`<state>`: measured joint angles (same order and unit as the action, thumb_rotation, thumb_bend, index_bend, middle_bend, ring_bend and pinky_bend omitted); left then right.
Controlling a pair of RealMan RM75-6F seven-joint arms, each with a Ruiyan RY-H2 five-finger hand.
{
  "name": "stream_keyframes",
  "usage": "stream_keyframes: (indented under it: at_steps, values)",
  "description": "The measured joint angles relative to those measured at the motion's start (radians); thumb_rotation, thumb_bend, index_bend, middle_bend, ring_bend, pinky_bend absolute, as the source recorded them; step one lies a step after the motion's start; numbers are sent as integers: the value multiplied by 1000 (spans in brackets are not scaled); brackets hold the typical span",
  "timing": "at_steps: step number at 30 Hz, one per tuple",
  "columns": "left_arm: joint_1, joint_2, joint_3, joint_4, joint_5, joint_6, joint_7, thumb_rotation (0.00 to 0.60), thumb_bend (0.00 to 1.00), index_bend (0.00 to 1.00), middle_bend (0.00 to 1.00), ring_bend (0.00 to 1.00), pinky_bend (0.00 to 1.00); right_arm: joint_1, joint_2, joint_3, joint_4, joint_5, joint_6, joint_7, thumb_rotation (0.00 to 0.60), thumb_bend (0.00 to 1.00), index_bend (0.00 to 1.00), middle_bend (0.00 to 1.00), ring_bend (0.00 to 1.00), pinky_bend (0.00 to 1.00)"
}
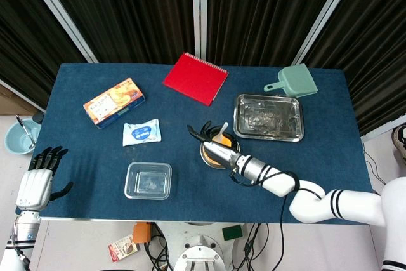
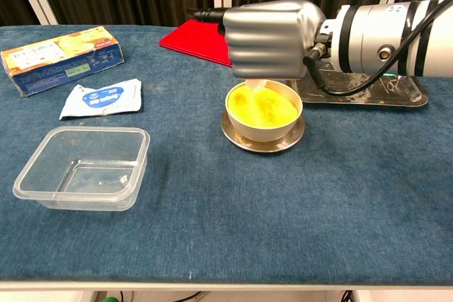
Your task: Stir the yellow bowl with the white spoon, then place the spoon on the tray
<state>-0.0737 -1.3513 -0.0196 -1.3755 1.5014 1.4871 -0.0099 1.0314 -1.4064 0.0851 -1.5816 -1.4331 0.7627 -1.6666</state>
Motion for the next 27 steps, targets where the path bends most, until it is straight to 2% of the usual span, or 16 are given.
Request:
stream_keyframes:
  at_steps: [6, 13, 19, 27]
  values:
    - [3, 9, -4, -6, -3, 7, -6, 600, 188, 158, 120, 59, 146, -49, -16, 2, 18, 13, 84, 167, 600, 573, 822, 583, 348, 26]
    - [-1, 18, -4, -27, 0, 2, 12, 600, 188, 158, 119, 58, 145, -117, -63, 10, 93, -6, 214, 476, 600, 548, 821, 583, 351, 26]
    - [-6, 30, -5, -53, 4, -1, 31, 600, 188, 158, 119, 59, 145, -184, -97, 44, 171, 13, 317, 730, 600, 548, 821, 580, 348, 26]
    - [-17, 34, -7, -77, 8, -11, 54, 600, 188, 158, 120, 59, 146, -264, -134, 77, 311, 109, 345, 1014, 600, 546, 814, 570, 345, 28]
